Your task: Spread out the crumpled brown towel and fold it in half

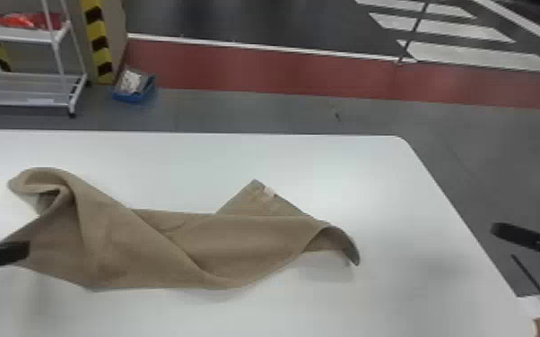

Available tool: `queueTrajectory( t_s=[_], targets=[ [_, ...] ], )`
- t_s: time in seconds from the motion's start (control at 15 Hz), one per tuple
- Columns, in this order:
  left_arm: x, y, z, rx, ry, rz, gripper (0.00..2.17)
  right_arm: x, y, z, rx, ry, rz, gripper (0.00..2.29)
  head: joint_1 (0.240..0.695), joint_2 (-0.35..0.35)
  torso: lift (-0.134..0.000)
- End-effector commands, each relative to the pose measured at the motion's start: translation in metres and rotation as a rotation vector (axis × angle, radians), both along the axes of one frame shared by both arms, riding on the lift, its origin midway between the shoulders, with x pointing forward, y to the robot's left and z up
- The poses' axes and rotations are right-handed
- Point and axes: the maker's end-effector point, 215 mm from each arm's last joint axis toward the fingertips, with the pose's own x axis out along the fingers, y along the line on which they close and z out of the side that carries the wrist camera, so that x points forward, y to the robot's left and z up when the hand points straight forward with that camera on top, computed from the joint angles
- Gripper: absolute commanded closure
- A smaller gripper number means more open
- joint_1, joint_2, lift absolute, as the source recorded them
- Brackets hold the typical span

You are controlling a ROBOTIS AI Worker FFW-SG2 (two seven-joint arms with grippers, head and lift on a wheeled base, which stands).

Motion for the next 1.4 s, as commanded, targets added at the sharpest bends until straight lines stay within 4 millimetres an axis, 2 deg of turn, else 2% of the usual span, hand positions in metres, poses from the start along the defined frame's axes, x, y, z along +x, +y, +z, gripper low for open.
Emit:
queueTrajectory(
  t_s=[0.0,0.13,0.2,0.6,0.67,0.87,1.0,1.07,1.13,1.2,1.27,1.33],
  targets=[
    [0.003,-0.006,-0.005,-0.010,0.005,-0.022,0.45,-0.006,-0.004,0.002,0.003,-0.010,-0.008,0.04,0.695,-0.213,-0.125],
    [0.004,-0.012,-0.003,-0.026,-0.004,-0.040,1.54,-0.005,-0.006,0.005,-0.007,-0.017,-0.006,0.04,0.695,-0.223,-0.125],
    [0.001,-0.011,-0.002,-0.029,-0.007,-0.036,1.87,-0.005,-0.007,0.004,-0.007,-0.016,-0.009,0.04,0.695,-0.234,-0.125],
    [-0.032,-0.014,0.035,-0.095,-0.058,-0.051,1.90,0.014,-0.003,0.003,-0.008,-0.031,0.016,0.04,0.695,-0.251,-0.125],
    [-0.040,-0.009,0.035,-0.102,-0.047,-0.025,2.14,0.017,-0.002,0.002,-0.005,-0.032,0.019,0.04,0.695,-0.251,-0.125],
    [-0.072,0.014,0.046,-0.154,-0.019,0.071,2.14,0.034,-0.001,0.004,-0.024,-0.034,0.044,0.04,0.695,-0.234,-0.125],
    [-0.091,0.026,0.039,-0.181,0.025,0.132,2.14,0.043,-0.002,0.010,-0.058,-0.050,0.064,0.04,0.695,-0.221,-0.125],
    [-0.099,0.032,0.033,-0.175,0.053,0.160,2.02,0.051,0.002,0.016,-0.123,-0.070,0.112,0.04,0.695,-0.216,-0.125],
    [-0.102,0.039,0.029,-0.143,0.061,0.186,1.26,0.060,0.011,0.017,-0.199,-0.084,0.179,0.04,0.695,-0.208,-0.125],
    [-0.106,0.043,0.026,-0.122,0.066,0.194,0.10,0.064,0.026,0.015,-0.258,-0.084,0.255,0.04,0.695,-0.197,-0.125],
    [-0.106,0.045,0.027,-0.105,0.059,0.192,0.00,0.067,0.041,0.018,-0.321,-0.097,0.331,0.04,0.695,-0.161,-0.125],
    [-0.108,0.052,0.029,-0.071,0.051,0.205,0.00,0.066,0.061,0.017,-0.370,-0.101,0.419,0.04,0.695,-0.140,-0.125]
  ],
)
